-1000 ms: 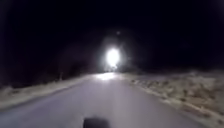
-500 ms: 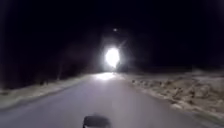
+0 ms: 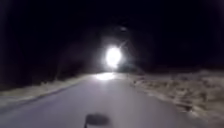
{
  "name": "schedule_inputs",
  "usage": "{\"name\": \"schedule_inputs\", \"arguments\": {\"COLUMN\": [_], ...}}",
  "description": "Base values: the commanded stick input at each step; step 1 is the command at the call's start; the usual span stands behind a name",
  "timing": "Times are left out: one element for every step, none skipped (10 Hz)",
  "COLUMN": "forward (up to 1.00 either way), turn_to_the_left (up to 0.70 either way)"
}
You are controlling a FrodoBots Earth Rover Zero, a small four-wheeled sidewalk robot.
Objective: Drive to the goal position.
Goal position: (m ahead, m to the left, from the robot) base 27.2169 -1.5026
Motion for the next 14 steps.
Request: {"name": "schedule_inputs", "arguments": {"forward": [0.85,0.85,0.85,0.85,0.85,0.85,0.85,0.85,0.85,0.85,0.85,0.85,0.85,0.85], "turn_to_the_left": [0.00,0.00,0.00,0.00,0.00,0.00,0.00,0.00,0.20,0.34,0.34,0.34,0.34,0.00]}}
